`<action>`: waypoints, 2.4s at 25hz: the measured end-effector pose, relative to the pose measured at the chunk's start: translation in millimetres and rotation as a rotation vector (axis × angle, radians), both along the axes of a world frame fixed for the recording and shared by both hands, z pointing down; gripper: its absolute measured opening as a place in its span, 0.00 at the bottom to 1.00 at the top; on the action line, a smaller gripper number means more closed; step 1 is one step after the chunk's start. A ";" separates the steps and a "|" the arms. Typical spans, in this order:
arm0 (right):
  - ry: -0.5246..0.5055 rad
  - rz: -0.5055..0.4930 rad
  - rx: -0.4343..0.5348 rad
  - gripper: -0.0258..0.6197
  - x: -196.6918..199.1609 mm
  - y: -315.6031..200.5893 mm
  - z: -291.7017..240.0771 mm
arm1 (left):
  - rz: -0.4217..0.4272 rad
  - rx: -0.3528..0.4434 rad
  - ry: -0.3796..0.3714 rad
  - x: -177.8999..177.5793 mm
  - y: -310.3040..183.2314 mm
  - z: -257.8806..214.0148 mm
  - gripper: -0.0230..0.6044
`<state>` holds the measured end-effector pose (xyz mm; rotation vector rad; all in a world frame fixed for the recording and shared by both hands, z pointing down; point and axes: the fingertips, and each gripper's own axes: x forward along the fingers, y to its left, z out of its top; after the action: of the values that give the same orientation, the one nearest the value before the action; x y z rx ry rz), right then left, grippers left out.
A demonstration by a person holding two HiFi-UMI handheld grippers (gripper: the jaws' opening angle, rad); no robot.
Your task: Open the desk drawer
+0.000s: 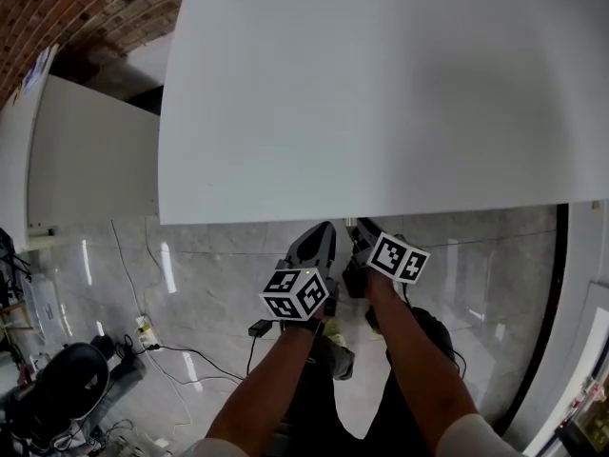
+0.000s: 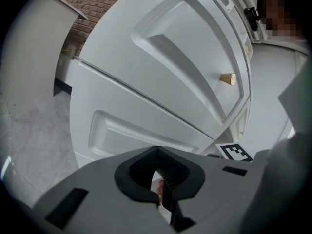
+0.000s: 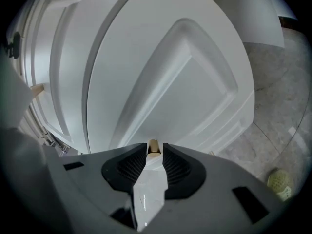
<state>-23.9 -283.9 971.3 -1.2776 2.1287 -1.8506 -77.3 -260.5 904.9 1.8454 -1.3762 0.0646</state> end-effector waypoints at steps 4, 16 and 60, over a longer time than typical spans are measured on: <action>-0.003 -0.022 -0.004 0.18 -4.3 -1.5 2.8 | 0.004 -0.002 -0.005 2.3 -1.1 1.5 0.06; 0.014 -0.040 0.002 0.16 -3.0 17.9 2.9 | 0.010 -0.009 -0.029 -2.3 13.8 -9.7 0.06; 0.127 -0.063 -0.148 0.16 21.5 238.8 7.2 | 0.129 -0.092 -0.051 11.5 206.8 -56.1 0.06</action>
<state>-2.4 -45.1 978.5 -1.4097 2.1518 -2.0397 -65.9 -53.7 848.8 1.8641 -1.2656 0.2388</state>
